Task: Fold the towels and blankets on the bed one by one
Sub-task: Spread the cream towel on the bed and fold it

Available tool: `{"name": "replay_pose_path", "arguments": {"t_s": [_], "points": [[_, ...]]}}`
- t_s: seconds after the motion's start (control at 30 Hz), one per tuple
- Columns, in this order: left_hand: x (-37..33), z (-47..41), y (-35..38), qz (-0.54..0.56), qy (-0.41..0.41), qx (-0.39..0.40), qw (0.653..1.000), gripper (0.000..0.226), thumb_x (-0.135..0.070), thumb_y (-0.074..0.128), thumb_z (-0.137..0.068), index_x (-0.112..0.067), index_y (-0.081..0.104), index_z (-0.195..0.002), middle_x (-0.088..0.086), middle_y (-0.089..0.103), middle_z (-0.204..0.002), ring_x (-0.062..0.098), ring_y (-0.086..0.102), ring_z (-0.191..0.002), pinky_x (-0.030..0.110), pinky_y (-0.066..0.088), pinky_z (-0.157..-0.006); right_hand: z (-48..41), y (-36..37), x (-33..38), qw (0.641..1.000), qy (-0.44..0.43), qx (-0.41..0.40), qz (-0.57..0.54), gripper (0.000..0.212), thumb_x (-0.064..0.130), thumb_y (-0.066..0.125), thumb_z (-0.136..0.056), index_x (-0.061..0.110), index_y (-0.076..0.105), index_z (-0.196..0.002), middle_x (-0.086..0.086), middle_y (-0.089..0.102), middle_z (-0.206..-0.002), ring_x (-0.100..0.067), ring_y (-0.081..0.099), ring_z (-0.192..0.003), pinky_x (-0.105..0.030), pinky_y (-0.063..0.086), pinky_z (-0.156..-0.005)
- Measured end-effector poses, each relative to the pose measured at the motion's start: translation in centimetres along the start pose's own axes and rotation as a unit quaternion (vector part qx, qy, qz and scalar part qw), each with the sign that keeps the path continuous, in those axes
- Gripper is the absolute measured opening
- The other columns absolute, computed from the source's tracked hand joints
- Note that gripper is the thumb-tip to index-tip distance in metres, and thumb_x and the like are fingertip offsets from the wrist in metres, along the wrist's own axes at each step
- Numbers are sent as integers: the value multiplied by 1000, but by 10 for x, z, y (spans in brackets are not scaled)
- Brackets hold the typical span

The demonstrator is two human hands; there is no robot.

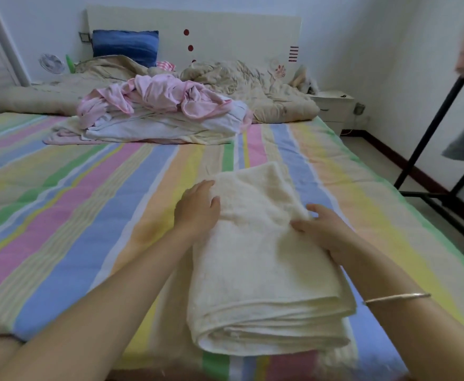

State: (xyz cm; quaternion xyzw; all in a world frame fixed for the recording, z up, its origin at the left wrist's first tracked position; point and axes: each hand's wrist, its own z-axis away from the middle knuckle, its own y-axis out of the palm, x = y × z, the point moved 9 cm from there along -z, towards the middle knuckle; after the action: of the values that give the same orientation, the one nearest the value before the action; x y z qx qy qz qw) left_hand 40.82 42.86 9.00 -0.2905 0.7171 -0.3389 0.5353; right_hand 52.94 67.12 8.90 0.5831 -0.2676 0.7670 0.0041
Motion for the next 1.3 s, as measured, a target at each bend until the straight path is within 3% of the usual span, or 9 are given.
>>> {"name": "replay_pose_path", "arguments": {"t_s": [0.17, 0.3, 0.43, 0.63, 0.77, 0.87, 0.97, 1.1, 1.3], "points": [[-21, -14, 41, -40, 61, 95, 993, 56, -27, 27, -103, -21, 9, -156, 0, -2, -163, 16, 2, -150, 33, 7, -121, 5, -5, -5, 998, -21, 40, 33, 19, 9, 48, -97, 6, 66, -103, -15, 71, -98, -31, 68, -89, -39, 55, -79], [-38, -12, 89, -195, 84, 189, 959, 64, -64, 15, -97, -40, -2, -153, 1, -21, -161, 28, -19, -147, 52, -7, -118, -7, -17, -41, 963, -2, -8, 270, 28, 34, 50, -94, 15, 61, -111, -10, 64, -115, -30, 59, -106, -37, 47, -92], [-32, -11, 95, -205, 79, 200, 955, 67, -69, 15, -94, -42, -3, -153, 0, -23, -160, 27, -23, -146, 52, -9, -118, -15, -7, -77, 990, 86, 75, 77, 46, 46, 58, -89, 18, 58, -124, -4, 67, -115, -24, 65, -102, -39, 50, -96], [30, 15, 27, -9, -110, 9, 994, 75, -58, 56, -86, -17, 35, -144, 9, 40, -147, 28, 41, -133, 39, 37, -107, -11, 14, -82, 960, 145, 232, -59, 51, 47, 68, -80, 17, 62, -122, -9, 72, -109, -25, 69, -102, -40, 52, -91], [70, 81, 35, 192, -311, 240, 899, 75, -78, 61, -71, -16, 65, -113, 8, 72, -99, 26, 70, -83, 31, 55, -66, -6, 35, -56, 955, 145, 236, -105, 39, 39, 65, -85, 10, 67, -112, -17, 72, -101, -28, 69, -90, -36, 53, -78], [61, 98, 19, 284, -278, 319, 860, 70, -53, 82, -61, -16, 64, -119, 6, 73, -104, 23, 70, -93, 33, 56, -74, 9, 55, -24, 963, 115, 218, -108, 15, 20, 47, -98, 17, 58, -89, 3, 62, -47, -21, 54, -65, -24, 40, -60], [74, 72, -34, 245, -249, 217, 912, 62, -23, 84, -61, -6, 62, -116, 8, 73, -99, 24, 71, -86, 36, 59, -76, 22, 91, -7, 956, 96, 190, -202, 10, 18, 57, -90, 13, 61, -82, -2, 64, -64, -19, 57, -67, -27, 42, -58], [90, 33, -144, 43, -150, 51, 986, 41, -11, 73, -78, -13, 60, -117, 10, 67, -109, 27, 65, -88, 36, 55, -75, 57, 183, 9, 890, 82, 173, -414, 36, 18, 63, -86, 15, 61, -122, -4, 71, -111, -20, 68, -98, -27, 55, -64], [164, 52, -232, -172, -123, -174, 962, 80, -24, 68, -85, -14, 23, -150, 11, 44, -144, 35, 40, -130, 46, 38, -101, 113, 350, 16, 830, 143, 133, -522, 112, 47, 87, -44, 18, 37, -139, -1, 61, -128, -21, 63, -110, -43, 51, -97]]}}
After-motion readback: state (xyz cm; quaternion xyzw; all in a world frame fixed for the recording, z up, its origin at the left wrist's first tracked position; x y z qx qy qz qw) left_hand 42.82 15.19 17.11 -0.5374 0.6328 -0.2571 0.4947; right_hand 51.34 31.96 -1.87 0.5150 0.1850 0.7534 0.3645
